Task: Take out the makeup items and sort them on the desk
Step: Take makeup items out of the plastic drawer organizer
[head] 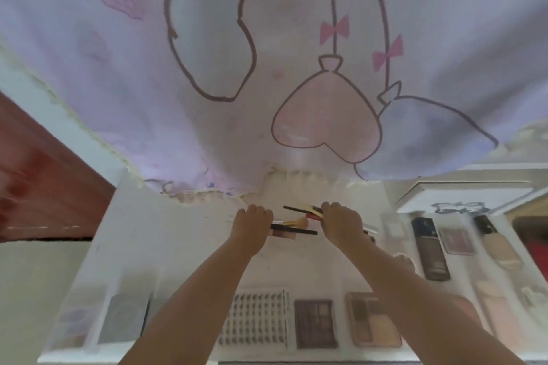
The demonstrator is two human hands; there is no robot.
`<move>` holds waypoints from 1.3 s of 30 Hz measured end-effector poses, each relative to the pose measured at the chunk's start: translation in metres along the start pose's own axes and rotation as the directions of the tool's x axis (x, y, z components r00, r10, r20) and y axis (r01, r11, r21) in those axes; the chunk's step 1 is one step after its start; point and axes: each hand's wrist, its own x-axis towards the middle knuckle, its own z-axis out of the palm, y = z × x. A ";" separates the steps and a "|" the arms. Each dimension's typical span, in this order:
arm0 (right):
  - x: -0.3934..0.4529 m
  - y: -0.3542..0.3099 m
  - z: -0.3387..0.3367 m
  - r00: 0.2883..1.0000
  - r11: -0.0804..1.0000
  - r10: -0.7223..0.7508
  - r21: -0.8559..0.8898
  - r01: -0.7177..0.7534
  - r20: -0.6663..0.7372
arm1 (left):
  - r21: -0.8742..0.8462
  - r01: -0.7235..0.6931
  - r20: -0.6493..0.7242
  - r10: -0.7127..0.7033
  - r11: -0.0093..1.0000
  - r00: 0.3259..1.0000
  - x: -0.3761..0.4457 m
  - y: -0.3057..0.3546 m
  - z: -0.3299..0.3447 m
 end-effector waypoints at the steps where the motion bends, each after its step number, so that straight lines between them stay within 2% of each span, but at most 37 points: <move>1: 0.008 0.000 0.009 0.999 1.000 0.012 0.021 -0.013 0.035 | -0.008 -0.014 0.041 0.014 1.000 0.999 0.009 0.000 0.007; 7: 0.037 0.003 0.020 0.983 0.990 -0.016 0.138 -0.010 0.184 | -0.054 -0.085 0.193 0.094 0.995 0.977 0.047 -0.010 0.014; 9: 0.035 0.003 0.015 0.977 0.991 -0.017 0.132 -0.012 0.214 | -0.039 -0.109 0.197 0.115 0.993 0.974 0.050 -0.017 0.009; 11: 0.019 0.001 0.012 0.976 0.983 0.037 0.169 -0.074 0.215 | -0.020 -0.146 0.196 0.147 0.989 0.969 0.044 -0.020 0.003; 13: -0.004 -0.002 0.010 0.976 0.970 0.117 0.192 -0.152 0.182 | 0.048 -0.253 0.151 0.243 0.966 0.958 0.036 -0.018 -0.005; 16: -0.050 0.000 -0.001 0.949 0.924 0.300 0.215 -0.315 0.101 | 0.166 -0.506 0.029 0.508 0.847 0.861 0.032 0.003 -0.030; 18: -0.090 0.006 -0.011 0.896 0.872 0.437 0.205 -0.444 0.082 | 0.214 -0.616 -0.034 0.636 0.758 0.771 0.024 0.036 -0.048; 20: -0.147 0.012 -0.012 0.799 0.762 0.593 0.250 -0.598 0.104 | 0.305 -0.714 -0.042 0.758 0.630 0.651 0.003 0.084 -0.053; 22: -0.217 0.014 -0.001 0.664 0.604 0.735 0.314 -0.733 0.138 | 0.357 -0.794 0.000 0.850 0.492 0.526 -0.035 0.137 -0.047; 24: -0.299 0.008 0.017 0.500 0.422 0.849 0.351 -0.836 0.172 | 0.372 -0.859 0.055 0.915 0.353 0.400 -0.085 0.189 -0.036; 27: -0.431 -0.021 0.043 0.231 0.141 0.945 0.351 -0.926 0.229 | 0.376 -0.919 0.118 0.978 0.116 0.171 -0.176 0.261 -0.016; 31: -0.610 -0.091 0.077 -0.123 -0.217 0.941 0.286 -0.933 0.314 | 0.397 -0.882 0.230 0.958 -0.255 -0.173 -0.330 0.347 0.022; 33: -0.692 -0.128 0.087 -0.265 -0.363 0.901 0.263 -0.894 0.343 | 0.398 -0.833 0.251 0.919 -0.385 -0.304 -0.415 0.385 0.040; 36: -0.802 -0.180 0.099 -0.435 -0.521 0.836 0.236 -0.820 0.334 | 0.397 -0.772 0.234 0.868 -0.497 -0.439 -0.543 0.425 0.069; 39: -0.890 -0.235 0.109 -0.564 -0.642 0.757 0.211 -0.738 0.330 | 0.377 -0.710 0.265 0.804 -0.595 -0.533 -0.661 0.441 0.098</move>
